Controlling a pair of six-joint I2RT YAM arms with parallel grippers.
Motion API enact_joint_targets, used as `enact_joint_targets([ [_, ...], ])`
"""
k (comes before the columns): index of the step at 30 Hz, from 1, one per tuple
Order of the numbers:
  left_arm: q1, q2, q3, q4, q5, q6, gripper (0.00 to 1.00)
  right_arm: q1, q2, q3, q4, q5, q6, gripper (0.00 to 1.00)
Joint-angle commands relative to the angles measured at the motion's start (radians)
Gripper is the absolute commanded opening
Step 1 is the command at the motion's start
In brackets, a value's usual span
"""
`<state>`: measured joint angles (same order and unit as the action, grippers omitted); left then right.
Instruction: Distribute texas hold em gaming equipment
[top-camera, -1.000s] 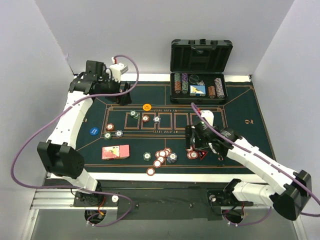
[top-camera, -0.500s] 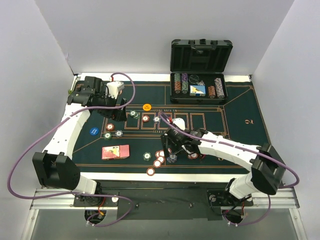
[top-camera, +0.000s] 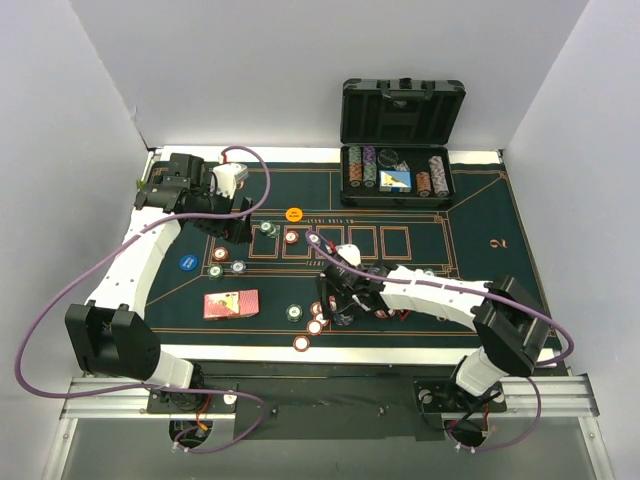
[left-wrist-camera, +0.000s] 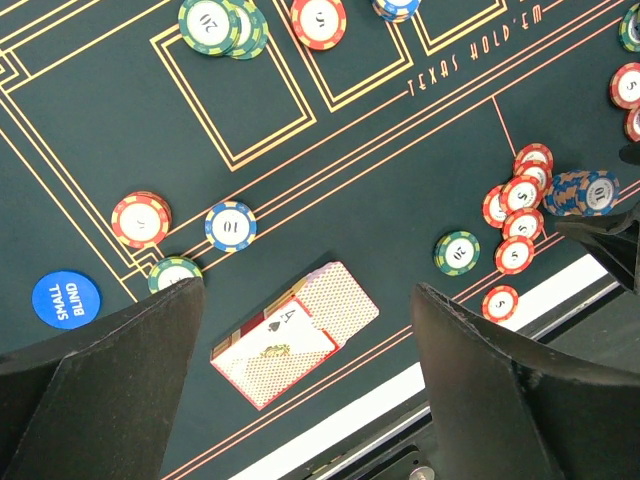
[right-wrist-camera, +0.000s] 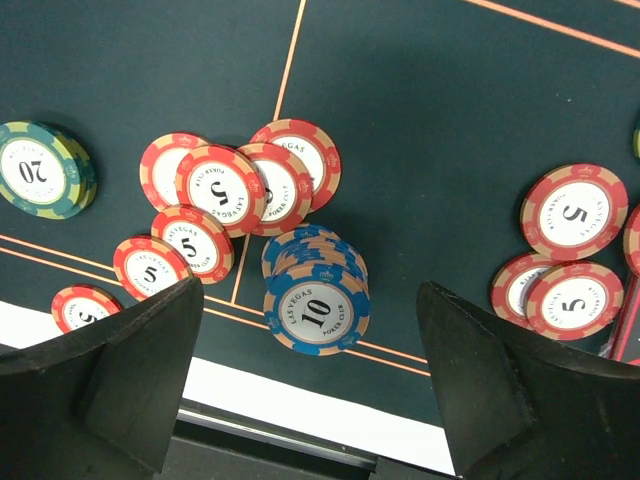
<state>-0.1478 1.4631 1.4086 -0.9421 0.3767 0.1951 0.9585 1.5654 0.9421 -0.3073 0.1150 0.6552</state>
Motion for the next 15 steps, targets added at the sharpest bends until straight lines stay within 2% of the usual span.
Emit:
enact_joint_targets([
  [1, 0.004, -0.023, 0.012, 0.023, -0.004, 0.01, 0.95, 0.005, 0.015, -0.038, 0.02, -0.011, 0.017, 0.8],
  [4, 0.004, -0.021, 0.012, 0.028, -0.005, 0.007, 0.95, 0.005, 0.018, -0.055, 0.033, -0.017, 0.018, 0.73],
  [10, 0.004, -0.02, 0.006, 0.035, -0.004, 0.003, 0.95, 0.006, 0.018, -0.085, 0.051, -0.012, 0.021, 0.69],
  [15, 0.004, -0.023, 0.001, 0.039, -0.007, 0.001, 0.95, 0.005, 0.035, -0.088, 0.074, -0.018, 0.023, 0.59],
])
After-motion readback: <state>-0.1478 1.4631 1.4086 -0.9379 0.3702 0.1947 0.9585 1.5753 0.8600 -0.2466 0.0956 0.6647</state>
